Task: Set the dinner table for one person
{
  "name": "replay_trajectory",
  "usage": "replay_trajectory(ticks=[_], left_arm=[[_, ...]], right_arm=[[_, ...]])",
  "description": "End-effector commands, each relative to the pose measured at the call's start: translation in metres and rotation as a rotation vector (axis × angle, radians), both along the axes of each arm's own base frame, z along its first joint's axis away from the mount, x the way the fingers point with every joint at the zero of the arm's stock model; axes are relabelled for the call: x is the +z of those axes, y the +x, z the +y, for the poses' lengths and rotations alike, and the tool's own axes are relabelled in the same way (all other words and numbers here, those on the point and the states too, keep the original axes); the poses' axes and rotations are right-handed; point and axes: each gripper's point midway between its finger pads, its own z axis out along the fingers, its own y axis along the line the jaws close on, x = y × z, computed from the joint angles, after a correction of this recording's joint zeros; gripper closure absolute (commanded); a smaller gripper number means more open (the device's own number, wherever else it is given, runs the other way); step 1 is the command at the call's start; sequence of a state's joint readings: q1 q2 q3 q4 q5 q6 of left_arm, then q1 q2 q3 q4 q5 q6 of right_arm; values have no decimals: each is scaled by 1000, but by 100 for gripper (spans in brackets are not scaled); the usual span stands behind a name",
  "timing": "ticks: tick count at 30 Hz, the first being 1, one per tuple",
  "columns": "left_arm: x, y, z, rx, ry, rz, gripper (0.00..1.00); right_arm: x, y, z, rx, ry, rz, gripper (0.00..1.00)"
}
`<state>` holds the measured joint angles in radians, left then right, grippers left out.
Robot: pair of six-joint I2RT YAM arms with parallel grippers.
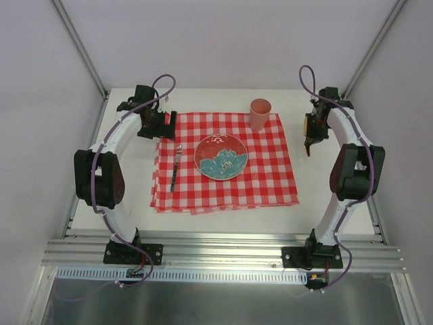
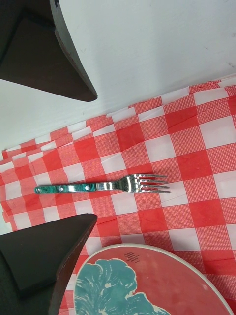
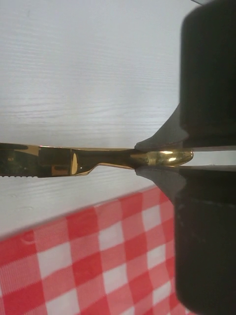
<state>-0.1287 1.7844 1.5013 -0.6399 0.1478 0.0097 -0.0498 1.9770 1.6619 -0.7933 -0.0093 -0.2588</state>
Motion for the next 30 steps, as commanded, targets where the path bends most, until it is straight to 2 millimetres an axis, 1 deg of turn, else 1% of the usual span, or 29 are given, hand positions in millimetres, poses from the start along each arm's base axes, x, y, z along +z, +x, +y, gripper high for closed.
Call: replay_trajectory(ticks=[1, 2, 3, 5, 6, 7, 9, 10, 11, 12, 14, 16, 17, 20, 21, 23, 24, 30], left_arm=[[14, 9, 2, 14, -12, -37, 1], [13, 9, 2, 14, -12, -35, 1], [12, 9, 1, 10, -15, -32, 1], [13, 8, 0, 9, -20, -33, 1], [11, 7, 0, 7, -20, -30, 1], [11, 6, 1, 8, -18, -27, 1], [11, 4, 1, 8, -18, -29, 1], [11, 3, 2, 9, -18, -29, 1], [11, 3, 1, 8, -22, -33, 1], [11, 1, 2, 9, -21, -30, 1], [12, -1, 3, 12, -20, -35, 1], [10, -4, 5, 15, -21, -30, 1], [12, -6, 6, 17, -22, -36, 1], [11, -11, 10, 27, -26, -29, 1], [12, -14, 11, 28, -28, -31, 1], [14, -15, 15, 37, -26, -39, 1], [12, -17, 16, 40, -26, -34, 1], [12, -23, 25, 61, -26, -33, 1]], right_arm=[[39, -25, 14, -15, 66, -47, 100], [37, -31, 18, -20, 77, -36, 100], [31, -42, 22, -18, 86, -10, 100], [33, -53, 32, -14, 105, -4, 100], [27, -63, 36, -10, 111, 23, 100], [31, -68, 41, -4, 123, 17, 100], [30, -78, 56, 19, 142, 34, 100], [26, -86, 63, 32, 155, 53, 100], [28, -91, 74, 60, 162, 50, 100], [27, -93, 81, 66, 170, 49, 100], [22, -100, 98, 106, 178, 63, 100], [20, -101, 111, 135, 190, 61, 100], [19, -101, 115, 142, 191, 62, 100], [15, -99, 124, 157, 196, 67, 100], [11, -97, 126, 159, 196, 71, 100], [9, -93, 129, 161, 195, 69, 100], [7, -92, 131, 166, 196, 72, 100], [-14, -86, 135, 181, 193, 115, 100]])
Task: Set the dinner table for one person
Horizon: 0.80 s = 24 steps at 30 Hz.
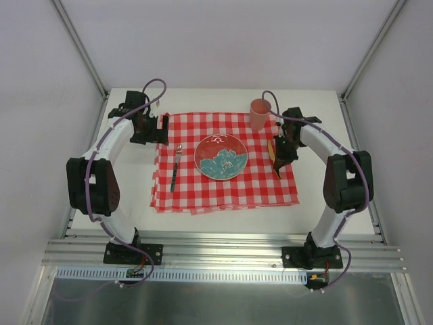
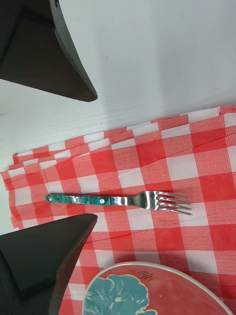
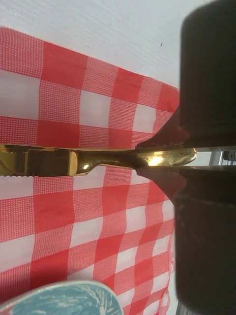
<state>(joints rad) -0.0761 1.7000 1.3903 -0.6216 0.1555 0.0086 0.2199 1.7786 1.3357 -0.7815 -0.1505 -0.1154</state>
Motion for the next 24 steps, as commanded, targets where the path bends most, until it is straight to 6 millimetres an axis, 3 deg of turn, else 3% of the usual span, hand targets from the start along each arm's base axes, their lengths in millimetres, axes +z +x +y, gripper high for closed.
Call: replay_trajectory(ticks=[1, 3, 5, 6, 8, 9, 14, 18, 19, 20, 21, 22, 23, 24], left_arm=[[15, -3, 5, 16, -17, -43, 1], [13, -4, 6, 21, -19, -36, 1], [13, -4, 8, 24, -18, -35, 1], [13, -3, 8, 25, -20, -36, 1], [14, -2, 9, 28, -20, -38, 1], [15, -1, 9, 29, -20, -41, 1], [37, 9, 11, 3, -2, -107, 1], [67, 16, 19, -52, 37, -169, 1], [76, 17, 18, -69, 21, -180, 1], [102, 26, 21, -64, 26, -242, 1], [116, 30, 28, -44, 45, -274, 1], [131, 35, 33, -24, 71, -316, 1], [162, 43, 43, -1, 121, -398, 1], [179, 47, 46, 2, 139, -440, 1]], right_arm=[[-2, 13, 12, 6, 31, -10, 100], [-7, 14, 14, 12, 29, -2, 98], [-9, 16, 14, 19, 24, 6, 72], [-8, 18, 13, 25, 18, 2, 52], [3, 24, 12, 28, 11, -20, 42], [8, 26, 11, 30, 7, -32, 33], [50, 25, 1, 57, -7, -98, 24], [103, 35, -21, 50, -29, -278, 11], [127, 38, -34, 25, -68, -367, 7], [146, 50, -39, 20, -89, -463, 1], [162, 58, -49, 5, -133, -538, 0], [188, 60, -53, -4, -146, -630, 3], [208, 70, -57, -23, -162, -717, 3], [223, 74, -61, -41, -172, -775, 3]])
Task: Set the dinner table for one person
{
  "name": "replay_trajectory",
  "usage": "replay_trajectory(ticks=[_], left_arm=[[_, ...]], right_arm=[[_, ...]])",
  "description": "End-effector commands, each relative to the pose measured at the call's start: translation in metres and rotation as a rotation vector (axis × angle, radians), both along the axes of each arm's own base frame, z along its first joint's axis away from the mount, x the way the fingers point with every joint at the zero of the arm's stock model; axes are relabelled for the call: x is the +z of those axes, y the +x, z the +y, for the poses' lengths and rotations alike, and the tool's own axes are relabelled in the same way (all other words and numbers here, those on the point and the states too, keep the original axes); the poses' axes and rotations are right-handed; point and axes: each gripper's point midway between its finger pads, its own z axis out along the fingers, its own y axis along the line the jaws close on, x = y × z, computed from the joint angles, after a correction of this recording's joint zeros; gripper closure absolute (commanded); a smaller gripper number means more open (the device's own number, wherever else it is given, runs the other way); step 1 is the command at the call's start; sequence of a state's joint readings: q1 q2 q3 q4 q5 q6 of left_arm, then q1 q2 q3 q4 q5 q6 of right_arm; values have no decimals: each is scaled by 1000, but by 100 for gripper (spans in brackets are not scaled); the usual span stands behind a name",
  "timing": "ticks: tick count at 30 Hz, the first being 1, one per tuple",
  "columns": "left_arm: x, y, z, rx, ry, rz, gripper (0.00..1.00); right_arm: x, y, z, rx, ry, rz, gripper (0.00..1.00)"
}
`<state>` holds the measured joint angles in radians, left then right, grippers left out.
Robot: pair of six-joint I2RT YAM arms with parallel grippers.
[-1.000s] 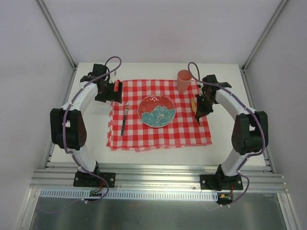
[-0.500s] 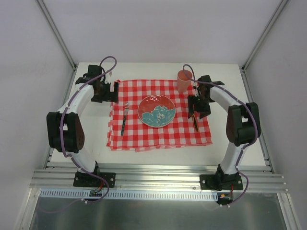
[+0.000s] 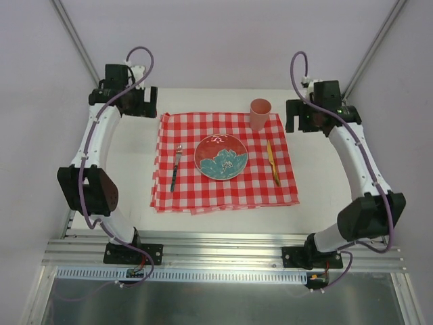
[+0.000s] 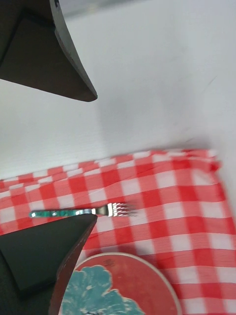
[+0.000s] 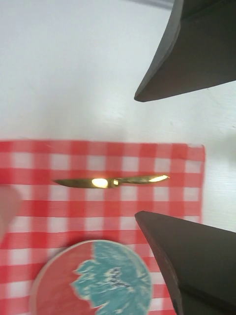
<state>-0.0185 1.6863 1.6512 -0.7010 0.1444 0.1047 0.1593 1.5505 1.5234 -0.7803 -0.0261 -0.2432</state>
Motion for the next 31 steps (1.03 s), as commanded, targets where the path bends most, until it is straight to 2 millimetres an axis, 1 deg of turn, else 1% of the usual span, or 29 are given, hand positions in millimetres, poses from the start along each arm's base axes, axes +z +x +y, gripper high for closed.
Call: replay_trajectory(ticks=[1, 2, 3, 4, 5, 7, 8, 9, 10, 11, 12, 13, 14, 15, 16, 18, 19, 20, 22, 23, 25, 26, 28, 29, 30, 31], left_arm=[[106, 11, 20, 18, 95, -272, 1], [140, 15, 21, 15, 104, -356, 1], [156, 16, 21, 8, 114, -397, 1], [171, 14, 22, 10, 116, -433, 1], [195, 9, 21, 4, 120, -491, 1], [208, 1, 21, 4, 126, -524, 1], [215, -8, 22, 25, 114, -539, 1], [216, -14, 24, 41, 110, -539, 1], [221, -24, 24, 50, 105, -552, 1], [206, -28, 24, 69, 92, -516, 1], [201, -32, 28, 97, 92, -503, 1], [202, -41, 30, 112, 89, -508, 1], [186, -44, 30, 117, 87, -469, 1], [183, -47, 34, 141, 96, -462, 1], [174, -55, 37, 157, 103, -444, 1], [166, -62, 38, 151, 116, -429, 1], [165, -67, 38, 153, 120, -432, 1], [159, -69, 39, 160, 119, -416, 1], [160, -76, 38, 160, 107, -423, 1], [156, -77, 35, 159, 89, -415, 1], [157, -80, 32, 156, 72, -420, 1], [157, -80, 31, 153, 63, -418, 1], [158, -82, 29, 155, 50, -423, 1], [158, -82, 29, 162, 38, -420, 1], [159, -83, 27, 162, 31, -423, 1], [162, -84, 23, 146, 10, -431, 1]], right_arm=[[102, 27, -25, -66, -86, -377, 3], [113, 29, -26, -59, -91, -408, 3], [120, 29, -26, -58, -95, -427, 3], [130, 29, -34, -108, -110, -452, 3], [136, 27, -36, -111, -115, -463, 3], [143, 24, -40, -115, -118, -473, 3], [145, 19, -42, -121, -121, -474, 3], [145, 15, -44, -125, -122, -474, 3], [144, 10, -48, -164, -121, -474, 3], [134, 7, -50, -172, -122, -455, 3], [140, -2, -51, -175, -111, -472, 3], [138, -6, -52, -192, -96, -467, 3], [136, -11, -53, -196, -88, -463, 3], [139, -18, -53, -194, -72, -464, 3], [138, -24, -53, -199, -61, -452, 3], [138, -30, -53, -206, -51, -448, 3], [143, -37, -55, -213, -46, -461, 3], [142, -41, -55, -212, -42, -459, 3], [139, -50, -58, -217, -42, -457, 3], [138, -53, -58, -217, -43, -454, 3], [131, -59, -59, -209, -48, -431, 3], [131, -61, -60, -204, -54, -428, 3], [127, -67, -64, -184, -100, -398, 3], [122, -66, -66, -181, -117, -373, 3], [123, -67, -75, -221, -153, -371, 3], [124, -68, -79, -254, -161, -366, 3]])
